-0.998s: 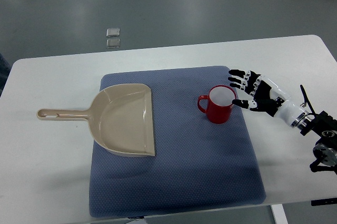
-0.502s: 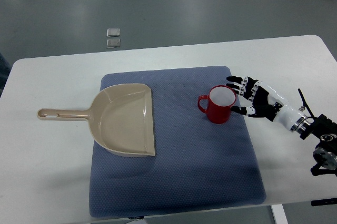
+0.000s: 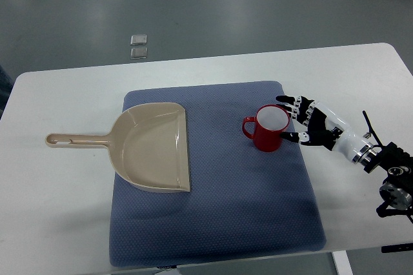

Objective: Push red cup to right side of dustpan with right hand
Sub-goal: 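Lower the right hand and move it toward the red mug, then cup the right hand around the red mug's side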

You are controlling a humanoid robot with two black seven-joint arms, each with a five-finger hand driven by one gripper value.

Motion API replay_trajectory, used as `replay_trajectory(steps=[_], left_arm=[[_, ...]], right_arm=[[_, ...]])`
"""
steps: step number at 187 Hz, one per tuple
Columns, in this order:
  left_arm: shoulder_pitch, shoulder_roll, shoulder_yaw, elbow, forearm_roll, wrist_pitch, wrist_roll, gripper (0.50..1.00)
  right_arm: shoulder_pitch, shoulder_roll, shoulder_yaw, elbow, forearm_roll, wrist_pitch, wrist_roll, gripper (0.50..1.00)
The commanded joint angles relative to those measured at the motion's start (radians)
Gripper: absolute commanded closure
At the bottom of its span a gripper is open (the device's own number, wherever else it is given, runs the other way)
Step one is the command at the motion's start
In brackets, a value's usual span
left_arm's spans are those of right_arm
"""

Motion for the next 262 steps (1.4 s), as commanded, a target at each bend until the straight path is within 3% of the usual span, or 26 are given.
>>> replay_trajectory(steps=[1, 262], left_arm=[[0.000, 0.000, 0.000, 0.000, 0.000, 0.000, 0.000, 0.500], [0.000, 0.000, 0.000, 0.000, 0.000, 0.000, 0.000, 0.500]], right_arm=[[-0.002, 0.008, -0.001, 0.000, 0.000, -0.010, -0.002, 0.587], [0.009, 0.072, -0.049, -0.009, -0.001, -0.103, -0.023, 0.587]])
